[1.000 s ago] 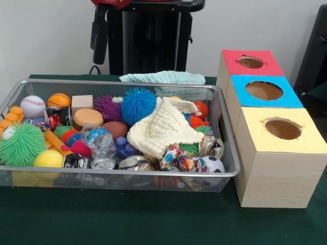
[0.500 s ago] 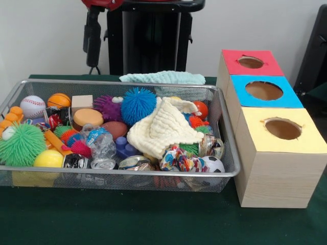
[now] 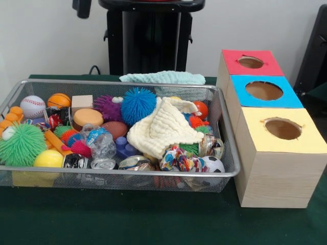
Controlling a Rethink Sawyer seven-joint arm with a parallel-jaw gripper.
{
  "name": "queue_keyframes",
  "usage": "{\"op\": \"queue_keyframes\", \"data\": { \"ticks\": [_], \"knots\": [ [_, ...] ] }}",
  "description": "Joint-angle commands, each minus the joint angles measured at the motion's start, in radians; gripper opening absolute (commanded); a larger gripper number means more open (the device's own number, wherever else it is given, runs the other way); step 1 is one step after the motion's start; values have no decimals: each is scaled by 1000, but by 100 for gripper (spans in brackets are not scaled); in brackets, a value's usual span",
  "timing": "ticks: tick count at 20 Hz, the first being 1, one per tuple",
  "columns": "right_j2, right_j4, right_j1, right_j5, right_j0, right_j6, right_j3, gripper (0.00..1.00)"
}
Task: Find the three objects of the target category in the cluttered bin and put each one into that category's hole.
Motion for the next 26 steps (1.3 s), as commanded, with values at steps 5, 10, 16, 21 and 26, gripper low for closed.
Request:
{"op": "queue_keyframes", "data": {
  "ticks": [5,10,16,21,26],
  "knots": [
    [94,-132,-74,-22,-8,-230,197,100],
    [100,-175,-36,-66,-10,-199,192,100],
    [104,-210,23,-39,4,-159,146,100],
    [130,-242,68,-130,-6,-157,155,100],
    [124,-283,88,-166,0,-142,154,100]
  ]
}}
